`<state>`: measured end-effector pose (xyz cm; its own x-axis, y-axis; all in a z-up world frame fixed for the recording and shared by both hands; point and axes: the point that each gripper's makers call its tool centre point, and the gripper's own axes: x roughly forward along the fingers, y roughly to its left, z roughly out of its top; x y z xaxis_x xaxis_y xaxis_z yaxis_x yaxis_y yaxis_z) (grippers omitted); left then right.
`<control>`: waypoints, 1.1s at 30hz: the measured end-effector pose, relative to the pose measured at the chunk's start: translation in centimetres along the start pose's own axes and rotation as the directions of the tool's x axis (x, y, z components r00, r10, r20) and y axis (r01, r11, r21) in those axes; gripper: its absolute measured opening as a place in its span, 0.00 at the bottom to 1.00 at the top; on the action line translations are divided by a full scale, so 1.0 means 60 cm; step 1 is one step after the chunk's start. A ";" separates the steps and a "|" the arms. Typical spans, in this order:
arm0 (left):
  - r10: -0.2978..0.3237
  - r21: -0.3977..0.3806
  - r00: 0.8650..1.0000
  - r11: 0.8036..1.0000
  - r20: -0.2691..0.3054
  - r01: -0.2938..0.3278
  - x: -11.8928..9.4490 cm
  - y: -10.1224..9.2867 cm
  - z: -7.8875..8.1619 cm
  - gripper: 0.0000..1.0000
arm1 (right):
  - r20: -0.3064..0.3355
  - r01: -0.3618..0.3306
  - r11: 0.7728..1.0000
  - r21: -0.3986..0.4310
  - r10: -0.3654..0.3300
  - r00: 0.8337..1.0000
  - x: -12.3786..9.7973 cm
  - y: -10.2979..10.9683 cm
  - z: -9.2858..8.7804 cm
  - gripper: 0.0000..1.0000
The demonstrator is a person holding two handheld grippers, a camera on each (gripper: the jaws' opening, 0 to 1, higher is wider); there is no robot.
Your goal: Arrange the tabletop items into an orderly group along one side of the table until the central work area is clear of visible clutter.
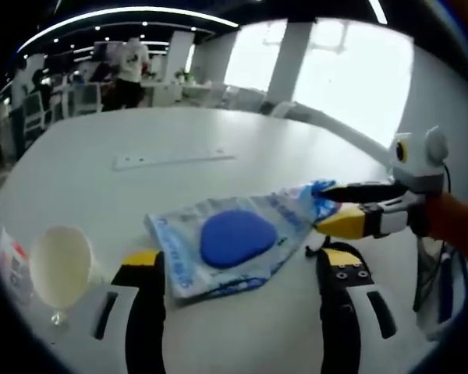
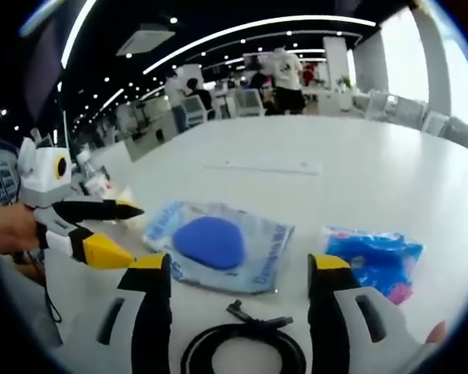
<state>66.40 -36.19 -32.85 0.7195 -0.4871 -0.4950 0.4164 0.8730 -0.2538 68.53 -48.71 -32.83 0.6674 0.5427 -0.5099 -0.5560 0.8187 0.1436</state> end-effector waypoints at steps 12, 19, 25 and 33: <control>-0.076 0.000 0.997 0.997 0.017 0.076 -0.035 -0.039 -0.006 0.96 | 0.028 -0.008 1.000 -0.015 0.009 1.000 -0.042 0.027 0.001 0.76; -0.113 0.009 0.993 0.994 0.030 0.112 -0.060 -0.054 -0.013 0.99 | 0.047 -0.007 1.000 -0.012 0.008 0.999 -0.066 0.044 0.002 0.77; -0.134 0.035 0.990 0.991 0.051 0.132 -0.090 -0.062 -0.015 0.99 | 0.073 -0.008 1.000 -0.025 0.009 0.997 -0.091 0.068 0.007 0.79; -0.137 0.038 0.986 0.990 0.097 0.134 -0.149 -0.059 -0.020 0.99 | 0.094 0.009 1.000 -0.023 -0.007 0.996 -0.122 0.088 -0.004 0.79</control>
<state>57.82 -34.93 -28.56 0.7062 -0.6022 -0.3724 0.5300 0.7983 -0.2859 60.58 -48.42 -28.54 0.7149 0.5523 -0.4289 -0.5613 0.8190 0.1191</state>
